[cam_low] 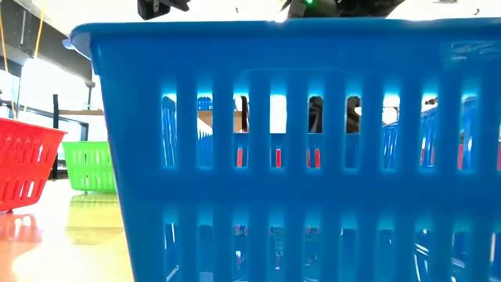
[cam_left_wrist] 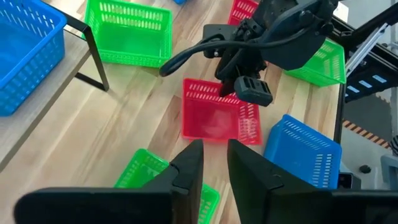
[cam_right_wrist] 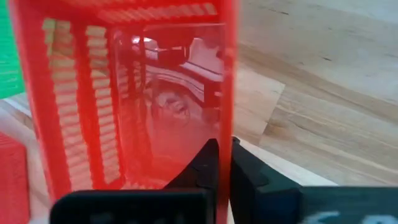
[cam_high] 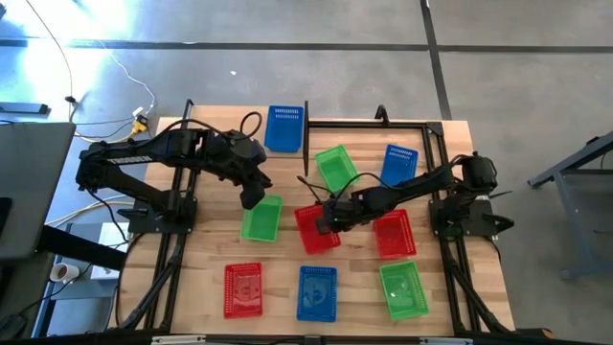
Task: Stack baskets on shelf by color
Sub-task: Put the top left red basket on the shelf
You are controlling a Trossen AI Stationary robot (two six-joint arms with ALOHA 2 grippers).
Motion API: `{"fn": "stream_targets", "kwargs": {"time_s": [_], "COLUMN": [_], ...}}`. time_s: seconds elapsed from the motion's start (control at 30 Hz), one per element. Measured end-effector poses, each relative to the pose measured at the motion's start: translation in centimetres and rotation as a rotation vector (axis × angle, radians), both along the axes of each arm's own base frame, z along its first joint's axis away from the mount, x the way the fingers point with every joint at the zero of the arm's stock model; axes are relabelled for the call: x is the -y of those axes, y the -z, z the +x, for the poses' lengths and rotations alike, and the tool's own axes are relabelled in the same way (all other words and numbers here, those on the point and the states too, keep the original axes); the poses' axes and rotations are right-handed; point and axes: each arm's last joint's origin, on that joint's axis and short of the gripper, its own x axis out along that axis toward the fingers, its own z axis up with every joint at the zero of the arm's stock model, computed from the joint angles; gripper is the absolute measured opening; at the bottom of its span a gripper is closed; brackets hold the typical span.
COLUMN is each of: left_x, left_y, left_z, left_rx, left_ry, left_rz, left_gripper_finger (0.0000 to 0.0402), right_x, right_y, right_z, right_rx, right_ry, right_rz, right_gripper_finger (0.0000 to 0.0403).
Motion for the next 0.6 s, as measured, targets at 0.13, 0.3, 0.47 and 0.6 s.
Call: {"fn": "stream_targets", "kwargs": {"time_s": [0.13,0.3,0.47,0.6], "left_x": [0.0,-0.2,-0.6,-0.9], "left_y": [0.0,0.1,0.4,0.5], "left_z": [0.0,-0.1,-0.6,-0.7], "left_rx": [0.0,-0.008,-0.053,-0.063], "left_ry": [-0.008,-0.094,-0.19,-0.23], "left_rz": [-0.001,0.003,-0.014,-0.036], "left_gripper_finger": [0.0093,0.0126,0.0155,0.0169], "right_x": [-0.2,-0.2,-0.4,-0.3], "right_y": [-1.1,-3.3,-5.9,-8.3], "right_z": [0.8,1.9,2.6,2.9], "right_rx": [0.043,0.097,0.095,0.071], "right_ry": [-0.021,-0.042,-0.062,-0.073], "right_rz": [-0.012,-0.072,-0.153,-0.233], "right_gripper_finger": [0.0003,0.0001,0.0001,0.0001]}}
